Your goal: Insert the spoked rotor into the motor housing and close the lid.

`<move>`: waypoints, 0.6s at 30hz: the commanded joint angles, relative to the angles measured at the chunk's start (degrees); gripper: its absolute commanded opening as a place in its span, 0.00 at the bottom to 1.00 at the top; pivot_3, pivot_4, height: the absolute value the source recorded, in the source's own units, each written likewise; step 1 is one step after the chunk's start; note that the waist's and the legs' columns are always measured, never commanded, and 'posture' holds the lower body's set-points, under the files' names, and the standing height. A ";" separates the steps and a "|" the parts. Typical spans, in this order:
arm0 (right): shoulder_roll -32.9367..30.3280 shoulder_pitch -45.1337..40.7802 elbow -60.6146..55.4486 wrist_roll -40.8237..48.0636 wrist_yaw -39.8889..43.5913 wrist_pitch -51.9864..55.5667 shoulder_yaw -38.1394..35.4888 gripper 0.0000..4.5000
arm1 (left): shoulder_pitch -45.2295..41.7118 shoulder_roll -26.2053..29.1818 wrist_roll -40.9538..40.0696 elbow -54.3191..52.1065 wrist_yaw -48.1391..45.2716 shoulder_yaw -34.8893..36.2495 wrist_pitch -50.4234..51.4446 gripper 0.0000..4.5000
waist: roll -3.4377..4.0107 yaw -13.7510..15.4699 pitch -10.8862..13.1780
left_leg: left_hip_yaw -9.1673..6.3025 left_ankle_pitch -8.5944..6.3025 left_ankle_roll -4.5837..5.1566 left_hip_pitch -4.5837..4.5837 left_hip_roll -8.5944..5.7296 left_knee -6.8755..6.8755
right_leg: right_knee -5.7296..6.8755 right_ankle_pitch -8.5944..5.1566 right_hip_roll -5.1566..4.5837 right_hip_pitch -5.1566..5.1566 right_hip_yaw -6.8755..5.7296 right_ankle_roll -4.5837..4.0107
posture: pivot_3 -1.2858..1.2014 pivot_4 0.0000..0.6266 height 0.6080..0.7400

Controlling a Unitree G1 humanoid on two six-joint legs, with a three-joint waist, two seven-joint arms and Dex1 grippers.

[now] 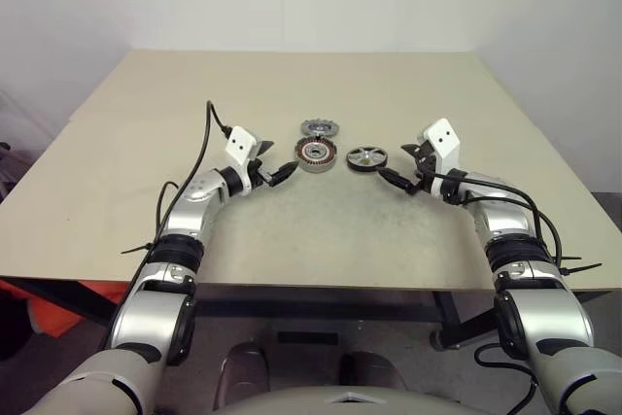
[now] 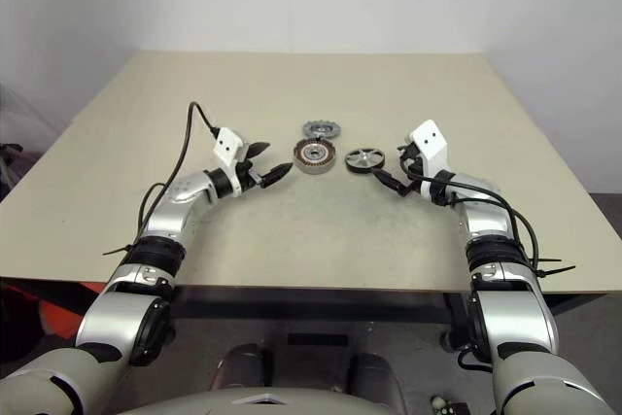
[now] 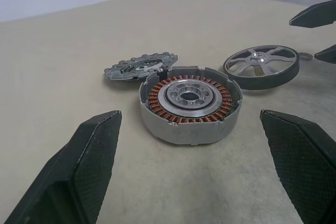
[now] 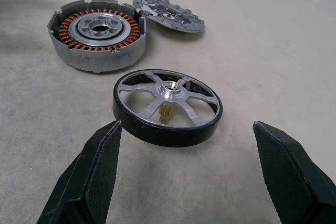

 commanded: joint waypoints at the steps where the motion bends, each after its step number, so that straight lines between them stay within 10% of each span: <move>1: -0.13 -1.91 -0.68 0.00 -0.03 -1.27 -0.14 1.00 | -1.59 0.37 -0.26 -1.44 0.32 0.22 -0.54 0.99 | 0.00 0.00 0.00 | 0.00 0.00 0.00 0.00 0.00 0.00 | 0.00 0.00 0.00 0.00 0.00 0.00 | 0.52 0.00 1.00; 18: 0.07 -1.90 -0.77 0.03 -0.12 -1.44 -0.13 1.00 | -1.28 0.66 -0.30 -2.00 0.10 -0.16 -0.42 0.99 | 0.00 -0.02 0.00 | 0.00 0.00 0.00 0.00 0.00 -0.01 | 0.00 0.00 0.00 -0.01 0.01 0.00 | 0.52 0.00 1.00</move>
